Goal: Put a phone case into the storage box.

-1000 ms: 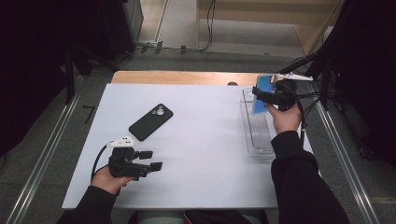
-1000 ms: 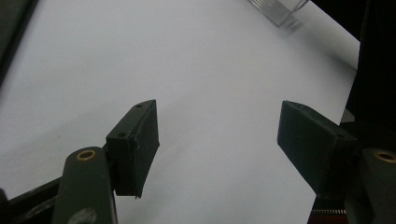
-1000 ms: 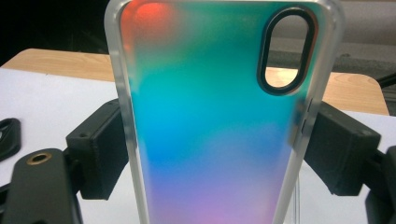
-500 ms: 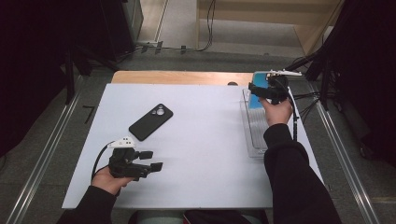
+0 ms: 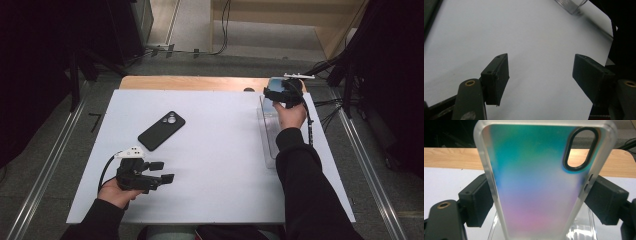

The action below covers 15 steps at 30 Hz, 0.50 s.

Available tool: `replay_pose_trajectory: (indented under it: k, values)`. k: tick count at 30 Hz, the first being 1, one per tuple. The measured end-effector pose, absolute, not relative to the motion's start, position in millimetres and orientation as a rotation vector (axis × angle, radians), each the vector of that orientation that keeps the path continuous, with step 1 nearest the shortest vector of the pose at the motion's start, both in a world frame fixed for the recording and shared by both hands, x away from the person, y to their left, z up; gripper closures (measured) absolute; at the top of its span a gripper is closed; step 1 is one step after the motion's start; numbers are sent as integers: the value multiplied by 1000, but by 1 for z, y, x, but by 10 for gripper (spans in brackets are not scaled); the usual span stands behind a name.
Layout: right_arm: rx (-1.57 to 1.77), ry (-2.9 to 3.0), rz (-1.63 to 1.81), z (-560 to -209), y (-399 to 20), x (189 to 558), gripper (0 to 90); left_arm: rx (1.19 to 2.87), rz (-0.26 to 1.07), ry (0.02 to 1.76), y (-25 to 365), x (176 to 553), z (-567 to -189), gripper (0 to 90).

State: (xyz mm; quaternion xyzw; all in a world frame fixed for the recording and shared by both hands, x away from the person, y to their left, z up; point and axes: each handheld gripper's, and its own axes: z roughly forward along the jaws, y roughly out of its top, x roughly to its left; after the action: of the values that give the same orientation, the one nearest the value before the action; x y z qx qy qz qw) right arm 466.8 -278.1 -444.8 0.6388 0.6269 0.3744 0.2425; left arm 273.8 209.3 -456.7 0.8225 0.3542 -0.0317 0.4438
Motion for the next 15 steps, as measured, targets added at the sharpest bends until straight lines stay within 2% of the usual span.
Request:
replay_pose_trajectory:
  k: [15]
  values:
    - [1735,1686,969,-453,-272,478,137,2037,-82,876,209,274,-457,297]
